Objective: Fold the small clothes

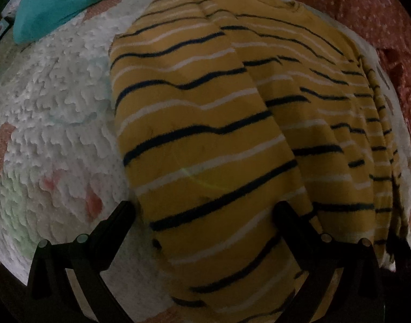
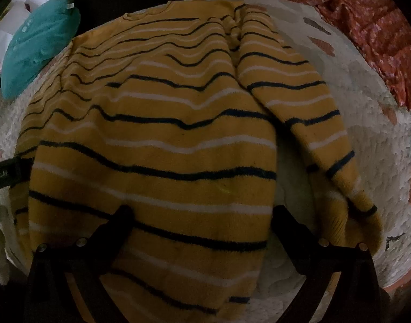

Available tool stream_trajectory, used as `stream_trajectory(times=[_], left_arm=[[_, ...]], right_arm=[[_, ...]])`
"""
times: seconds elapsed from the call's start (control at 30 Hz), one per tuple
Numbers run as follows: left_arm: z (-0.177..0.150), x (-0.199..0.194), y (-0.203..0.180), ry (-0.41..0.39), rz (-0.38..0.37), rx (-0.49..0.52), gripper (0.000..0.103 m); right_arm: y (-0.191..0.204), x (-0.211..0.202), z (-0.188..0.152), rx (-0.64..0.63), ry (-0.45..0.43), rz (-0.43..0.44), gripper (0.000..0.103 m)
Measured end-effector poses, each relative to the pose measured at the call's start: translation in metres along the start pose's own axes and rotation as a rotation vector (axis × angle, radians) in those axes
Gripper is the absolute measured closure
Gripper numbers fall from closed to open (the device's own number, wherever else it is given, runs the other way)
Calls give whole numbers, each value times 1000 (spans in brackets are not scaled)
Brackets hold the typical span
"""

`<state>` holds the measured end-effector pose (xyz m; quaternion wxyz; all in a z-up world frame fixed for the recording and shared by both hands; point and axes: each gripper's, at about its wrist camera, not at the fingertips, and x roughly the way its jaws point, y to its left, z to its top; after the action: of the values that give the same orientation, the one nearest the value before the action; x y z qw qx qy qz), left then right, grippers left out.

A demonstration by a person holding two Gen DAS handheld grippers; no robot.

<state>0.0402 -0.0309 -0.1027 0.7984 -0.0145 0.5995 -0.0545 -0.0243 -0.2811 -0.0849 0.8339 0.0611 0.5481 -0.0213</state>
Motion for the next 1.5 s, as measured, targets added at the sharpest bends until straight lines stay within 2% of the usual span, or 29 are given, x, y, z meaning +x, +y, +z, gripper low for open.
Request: stream_trajectory(times=[0.13,0.23,0.27,0.33,0.4,0.47,0.5,0.57,0.6,0.7,0.77,0.87,0.93,1.07,1.1,1.13,1.17,1.2,1.23,1.37,1.43,1.5], left_arm=[[-9,-2,1,32,-6,37,0],[-12,-6,6,47,-29,27,2],[-15,-10,9,43,-41,22,6],[-15,-20,18,30,-92,9,23],[-14,-34,34,-9,-117,-25,24],[-13,-51,58,-70,-62,-85,24],[-11,-59,71,-94,-26,-119,24],[-11,-70,99,-128,30,-198,24],[-11,-74,111,-137,40,-238,24],[-14,-83,151,-147,23,-354,24],[-17,-86,168,-147,13,-410,24],[-24,-92,191,-144,-2,-470,24],[-25,-94,199,-144,-6,-489,24],[-27,-94,212,-156,-31,-526,24],[-26,-94,216,-162,-38,-537,24],[-28,-96,219,-167,-41,-548,24],[-29,-98,223,-171,-47,-565,24],[-30,-98,227,-172,-54,-583,24],[-32,-99,232,-175,-62,-608,24],[-37,-105,255,-196,-65,-705,24],[-42,-111,270,-220,-33,-757,24],[-50,-120,287,-249,-5,-821,24]], right_arm=[[2,0,2,-10,0,-2,0],[3,0,5,-20,10,-13,0],[2,0,7,-22,21,-13,0],[0,-5,14,-8,55,-10,5],[-3,-26,20,26,9,-23,18],[3,-54,28,11,-64,-15,18],[13,-71,33,-20,-104,17,18],[34,-88,40,-75,-129,106,18],[51,-93,44,-119,-119,181,18],[97,-83,52,-209,-49,330,18],[120,-67,56,-256,-8,366,20],[144,-31,64,-306,27,272,23],[146,-9,69,-311,51,192,25],[141,16,70,-300,109,148,26],[142,14,70,-301,110,152,31],[142,14,70,-298,120,165,54],[141,12,69,-294,133,179,68],[143,8,69,-293,142,188,91],[144,-1,66,-297,135,190,95],[172,-37,66,-357,58,215,98],[193,-51,67,-381,39,275,98],[220,-54,68,-396,59,369,98]])
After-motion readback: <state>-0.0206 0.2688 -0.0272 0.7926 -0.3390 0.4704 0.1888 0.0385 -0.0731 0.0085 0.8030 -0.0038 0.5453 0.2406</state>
